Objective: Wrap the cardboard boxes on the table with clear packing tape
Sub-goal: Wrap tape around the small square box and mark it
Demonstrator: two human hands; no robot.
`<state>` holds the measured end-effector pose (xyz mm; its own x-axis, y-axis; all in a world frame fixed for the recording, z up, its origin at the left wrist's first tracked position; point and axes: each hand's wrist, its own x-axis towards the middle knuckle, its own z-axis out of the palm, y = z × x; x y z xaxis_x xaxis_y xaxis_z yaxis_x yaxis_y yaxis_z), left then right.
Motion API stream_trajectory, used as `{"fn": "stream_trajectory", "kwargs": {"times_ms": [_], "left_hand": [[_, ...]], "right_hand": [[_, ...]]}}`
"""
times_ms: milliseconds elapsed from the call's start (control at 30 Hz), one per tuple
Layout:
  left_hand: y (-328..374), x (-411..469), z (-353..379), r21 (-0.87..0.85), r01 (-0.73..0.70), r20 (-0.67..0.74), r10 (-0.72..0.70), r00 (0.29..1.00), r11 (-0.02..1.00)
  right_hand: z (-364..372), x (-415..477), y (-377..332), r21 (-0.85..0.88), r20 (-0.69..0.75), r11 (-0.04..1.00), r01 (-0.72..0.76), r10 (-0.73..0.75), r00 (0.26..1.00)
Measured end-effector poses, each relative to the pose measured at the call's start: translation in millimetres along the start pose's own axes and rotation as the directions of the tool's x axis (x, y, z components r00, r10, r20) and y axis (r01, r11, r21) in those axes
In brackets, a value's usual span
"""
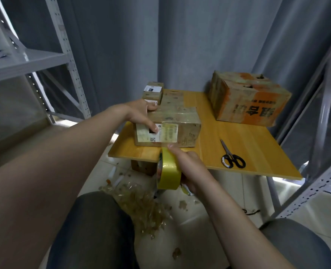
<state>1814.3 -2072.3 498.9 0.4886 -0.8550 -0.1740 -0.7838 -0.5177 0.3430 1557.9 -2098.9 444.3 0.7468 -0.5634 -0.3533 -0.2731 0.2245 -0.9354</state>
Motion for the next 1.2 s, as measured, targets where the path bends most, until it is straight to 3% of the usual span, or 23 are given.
{"fn": "stream_trajectory", "kwargs": {"times_ms": [200,333,400,500,567,667,733,833,900,1000,1067,1200], "left_hand": [[12,-28,25,-0.015,0.055,-0.203,-0.057,0.978,0.998],[30,-83,48,-0.206,0.151,-0.430,-0.228,0.874,0.967],[36,-110,68,-0.448,0.185,-0.345,-0.360,0.867,0.875],[43,-129,98,-0.622,0.248,-0.041,-0.347,0.937,0.742],[47,-131,108,-0.767,0.287,0.097,-0.339,0.936,0.574],[50,-126,108,-0.873,0.300,0.190,-0.299,0.935,0.385],[54,-121,109,-0.900,0.264,0.170,-0.278,0.945,0.346],[62,-120,112,-0.904,0.206,0.093,-0.298,0.950,0.375],[67,-121,111,-0.907,0.207,0.090,-0.312,0.946,0.367],[74,-123,108,-0.911,0.216,0.095,-0.330,0.939,0.352],[77,-122,107,-0.902,0.232,0.111,-0.324,0.939,0.364],[82,-122,104,-0.872,0.270,0.141,-0.320,0.937,0.408]], "right_hand": [[15,3,18,0.080,-0.022,0.996,-0.025,0.027,0.999],[15,17,29,0.083,-0.029,0.996,-0.014,0.017,0.999],[18,14,28,0.109,-0.032,0.994,-0.017,0.021,0.999],[22,2,21,0.061,-0.052,0.998,-0.013,0.016,0.998],[18,2,19,-0.002,-0.075,1.000,-0.013,0.013,0.997],[11,-2,14,-0.081,-0.078,0.996,-0.025,0.019,0.997],[1,-6,7,-0.231,-0.048,0.973,-0.028,0.017,0.999],[-28,-12,-8,-0.458,-0.043,0.888,-0.039,0.022,0.999],[-55,-13,-16,-0.578,-0.132,0.814,-0.054,-0.028,0.991],[-95,-11,-24,-0.821,-0.317,0.544,-0.171,-0.185,0.930],[-113,-8,-25,-0.880,-0.382,0.392,-0.269,-0.247,0.890],[-129,6,-19,-0.862,-0.464,0.319,-0.393,-0.186,0.866]]}}
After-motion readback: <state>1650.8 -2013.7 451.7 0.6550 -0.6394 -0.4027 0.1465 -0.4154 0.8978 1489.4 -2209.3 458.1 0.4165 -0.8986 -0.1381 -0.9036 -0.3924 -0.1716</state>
